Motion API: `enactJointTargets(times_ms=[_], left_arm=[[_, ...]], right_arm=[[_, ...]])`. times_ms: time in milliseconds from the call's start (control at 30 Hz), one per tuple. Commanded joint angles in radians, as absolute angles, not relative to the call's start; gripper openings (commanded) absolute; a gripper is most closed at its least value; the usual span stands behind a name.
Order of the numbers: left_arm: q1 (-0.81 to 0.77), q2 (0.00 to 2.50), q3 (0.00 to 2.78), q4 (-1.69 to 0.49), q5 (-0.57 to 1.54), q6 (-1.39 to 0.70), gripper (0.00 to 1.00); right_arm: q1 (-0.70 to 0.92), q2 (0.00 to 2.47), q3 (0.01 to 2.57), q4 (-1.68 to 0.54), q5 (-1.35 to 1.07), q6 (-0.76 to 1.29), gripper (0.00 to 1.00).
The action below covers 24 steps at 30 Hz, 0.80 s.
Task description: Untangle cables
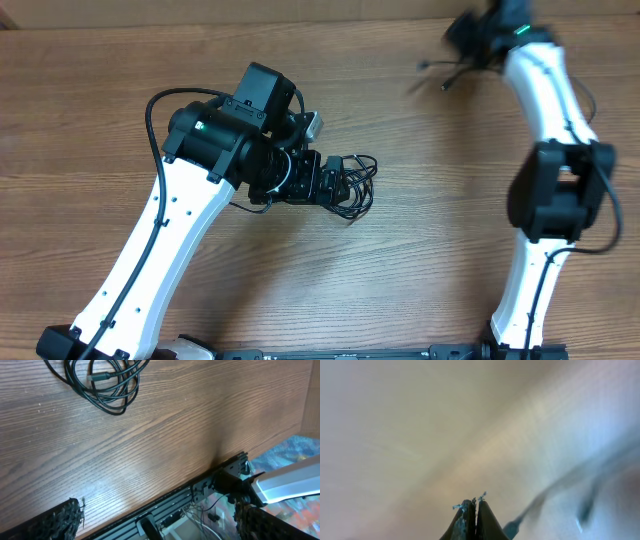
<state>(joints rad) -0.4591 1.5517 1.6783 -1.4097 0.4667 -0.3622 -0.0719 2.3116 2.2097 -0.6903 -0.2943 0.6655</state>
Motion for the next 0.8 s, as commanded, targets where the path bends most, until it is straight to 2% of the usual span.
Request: enactJointTargets(times_ms=[0,33,67,133,167,300,467,567,767], left_arm=[[-0.465,1.549,1.698,-1.409,0.461,-0.336,1.0],[-0.465,1.549,1.698,-1.409,0.46,-0.336,0.99],[-0.465,1.549,1.698,-1.408,0.46,-0.336,1.0],[-0.465,1.549,1.697,-1.405,0.46,-0.336,1.0],[-0.465,1.549,1.698,-1.404,0.46,-0.336,1.0],[-0.465,1.549,1.698,-1.406,0.46,-0.336,1.0],[-0.465,1.549,1.697,-1.411,0.46,-0.336,1.0],[-0.465,1.549,1.698,-1.411,0.46,-0.336,1.0],[-0.465,1.549,1.698,-1.41,0.46,-0.336,1.0]], right_arm=[[-0.136,2.274,2.386,-0.735,-0.369,0.638,0.29],[-0.144,2.274,2.403,-0.757,-0.369,0.638,0.54],[-0.153,2.274,2.411,-0.785,-0.369,0.635,0.68],[-0.165,2.274,2.41,-0.847,-0.366,0.587,0.88],[-0.17,2.275,2.408,-0.888,-0.343,0.555,0.92],[-0.192,2.282,2.407,-1.055,-0.051,0.541,0.93],[-0.255,2.294,2.389,-1.163,0.237,0.541,0.94],[-0.31,2.318,2.387,-1.193,0.26,0.541,0.97],[-0.412,2.379,2.376,-1.248,0.137,0.541,0.99]])
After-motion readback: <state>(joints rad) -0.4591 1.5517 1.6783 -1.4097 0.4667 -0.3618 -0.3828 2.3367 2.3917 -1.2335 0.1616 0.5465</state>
